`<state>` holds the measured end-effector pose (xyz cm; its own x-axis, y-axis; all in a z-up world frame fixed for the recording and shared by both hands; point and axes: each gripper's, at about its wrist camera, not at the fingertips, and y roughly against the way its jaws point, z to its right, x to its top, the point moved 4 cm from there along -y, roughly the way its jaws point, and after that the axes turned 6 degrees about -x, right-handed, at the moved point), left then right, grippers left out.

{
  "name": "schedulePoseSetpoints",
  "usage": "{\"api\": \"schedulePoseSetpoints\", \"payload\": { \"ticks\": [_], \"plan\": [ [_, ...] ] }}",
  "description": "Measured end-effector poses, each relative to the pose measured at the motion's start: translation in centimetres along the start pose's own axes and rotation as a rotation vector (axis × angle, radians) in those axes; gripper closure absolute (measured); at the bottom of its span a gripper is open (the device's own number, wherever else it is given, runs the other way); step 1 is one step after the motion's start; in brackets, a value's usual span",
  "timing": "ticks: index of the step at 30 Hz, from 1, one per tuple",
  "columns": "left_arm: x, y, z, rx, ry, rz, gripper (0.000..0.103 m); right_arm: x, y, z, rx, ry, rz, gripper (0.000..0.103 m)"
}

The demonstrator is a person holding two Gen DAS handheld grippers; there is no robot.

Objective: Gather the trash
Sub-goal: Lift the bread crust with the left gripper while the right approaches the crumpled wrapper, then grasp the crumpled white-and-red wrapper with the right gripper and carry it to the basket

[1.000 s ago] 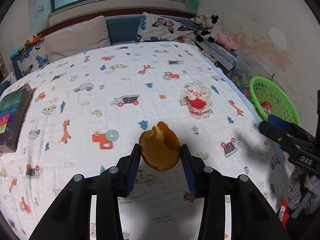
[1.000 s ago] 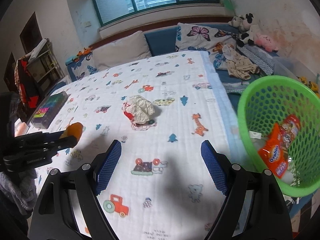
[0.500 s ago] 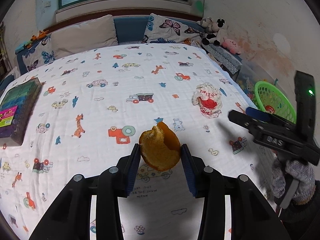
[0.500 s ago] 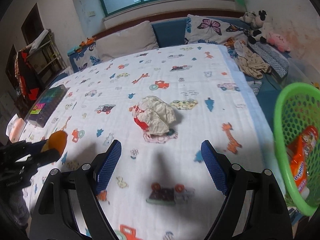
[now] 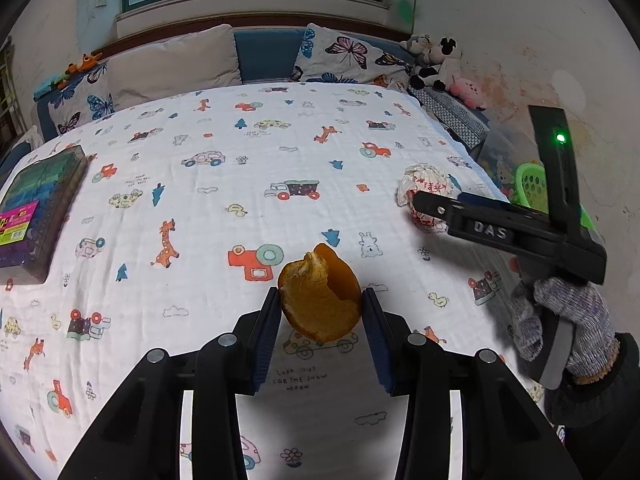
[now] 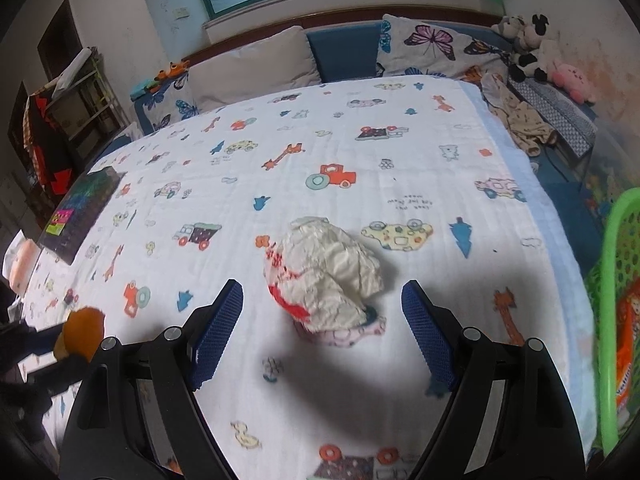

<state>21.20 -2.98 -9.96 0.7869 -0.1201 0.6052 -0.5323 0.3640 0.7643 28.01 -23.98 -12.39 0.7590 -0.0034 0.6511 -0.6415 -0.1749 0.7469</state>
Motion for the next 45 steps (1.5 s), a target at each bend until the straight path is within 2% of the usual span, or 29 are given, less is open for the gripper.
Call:
{"api": "schedulePoseSetpoints", "payload": {
  "ticks": [5, 8, 12, 26, 45],
  "plan": [
    [-0.1, -0.2, 0.1, -0.005, -0.001, -0.003, 0.063, 0.1, -0.9, 0.0, -0.003, -0.012, -0.012, 0.030],
    [-0.1, -0.2, 0.2, -0.005, 0.000, -0.002, 0.063, 0.1, -1.1, 0.0, 0.000, -0.020, -0.016, 0.040],
    [0.0, -0.2, 0.2, -0.005, -0.002, -0.001, 0.063, 0.0, -0.6, 0.0, 0.007, -0.017, -0.006, 0.044],
    [0.7, -0.1, 2.3, -0.035, -0.032, 0.007, 0.063, -1.6, 4.7, 1.6, -0.009, -0.010, 0.044, 0.045],
    [1.4, -1.4, 10.0, -0.119, -0.147, -0.016, 0.063, -5.4, 12.8, 9.1, -0.126, -0.091, 0.100, 0.045]
  ]
}}
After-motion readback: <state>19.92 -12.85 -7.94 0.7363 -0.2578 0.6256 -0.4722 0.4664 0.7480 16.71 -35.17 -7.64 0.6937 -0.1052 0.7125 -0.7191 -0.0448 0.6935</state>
